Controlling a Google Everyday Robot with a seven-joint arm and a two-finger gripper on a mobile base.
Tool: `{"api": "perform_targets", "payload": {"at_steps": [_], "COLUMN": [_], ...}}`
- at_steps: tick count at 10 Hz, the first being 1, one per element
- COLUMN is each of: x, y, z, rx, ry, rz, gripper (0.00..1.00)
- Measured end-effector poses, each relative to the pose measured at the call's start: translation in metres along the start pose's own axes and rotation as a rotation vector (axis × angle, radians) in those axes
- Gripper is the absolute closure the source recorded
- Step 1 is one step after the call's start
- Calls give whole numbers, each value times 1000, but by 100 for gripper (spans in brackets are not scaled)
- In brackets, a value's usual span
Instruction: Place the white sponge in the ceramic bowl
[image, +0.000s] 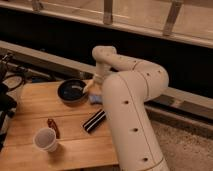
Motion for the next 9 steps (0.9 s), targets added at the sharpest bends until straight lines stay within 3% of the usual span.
{"api": "perform_targets", "payload": {"at_steps": [2,4,6,9], "x": [0,-2,-8,-15], "y": [-2,-5,-6,-3], "z": [1,3,18,36], "rx": [1,-25,-38,-20], "ry": [0,-27,-64,-105], "rz": [0,8,3,-4], "gripper": [0,0,0,0]}}
